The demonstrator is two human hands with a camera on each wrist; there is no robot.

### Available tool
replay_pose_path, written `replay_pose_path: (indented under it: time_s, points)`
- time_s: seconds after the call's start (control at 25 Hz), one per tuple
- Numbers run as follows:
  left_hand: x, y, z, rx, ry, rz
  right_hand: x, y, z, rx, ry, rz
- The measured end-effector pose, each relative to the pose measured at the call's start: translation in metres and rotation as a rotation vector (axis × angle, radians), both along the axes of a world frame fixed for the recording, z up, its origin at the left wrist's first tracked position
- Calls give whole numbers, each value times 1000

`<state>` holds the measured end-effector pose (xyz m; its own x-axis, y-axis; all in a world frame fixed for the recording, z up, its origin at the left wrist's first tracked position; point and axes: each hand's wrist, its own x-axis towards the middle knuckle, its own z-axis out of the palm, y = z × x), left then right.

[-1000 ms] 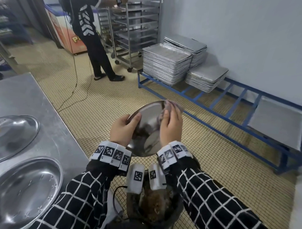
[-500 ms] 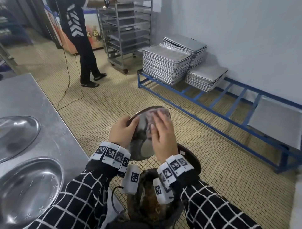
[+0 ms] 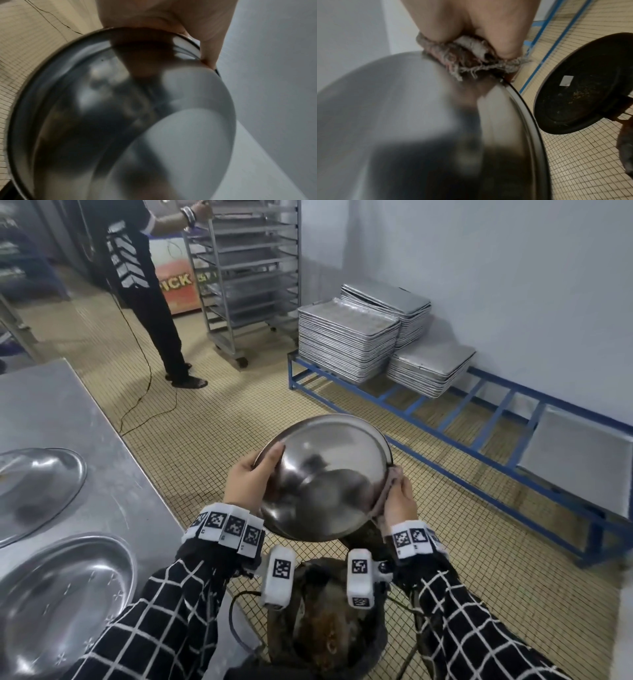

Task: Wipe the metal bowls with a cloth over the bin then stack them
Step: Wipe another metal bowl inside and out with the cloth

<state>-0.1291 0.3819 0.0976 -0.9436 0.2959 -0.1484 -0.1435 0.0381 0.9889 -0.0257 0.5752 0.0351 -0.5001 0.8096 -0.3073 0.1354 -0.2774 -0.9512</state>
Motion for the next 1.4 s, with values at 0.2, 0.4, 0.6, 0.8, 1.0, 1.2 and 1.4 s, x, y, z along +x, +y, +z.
replay_pose_path:
  time_s: [0.2,0.4,0.6,0.8,1.0,1.2,1.4]
  points:
    - [-5,-14,-19,-161,149,-83,16,11,30,396,-56,163]
    - [7,-3,-16,-272,250,-294,2,13,57,816,-185,519]
    - [15,8,-15,-470,356,-242,-12,-9,63,1113,-184,646]
    - [11,12,-6,-299,207,-57,-3,-59,39,1468,-128,338]
    - [11,7,-3,-175,41,-2,8,-48,21,980,-47,161]
    - [3,-1,-3,-156,19,104,14,-23,11,693,-68,79]
    - [10,8,0,-221,148,77,-7,-79,42,1205,-1,252]
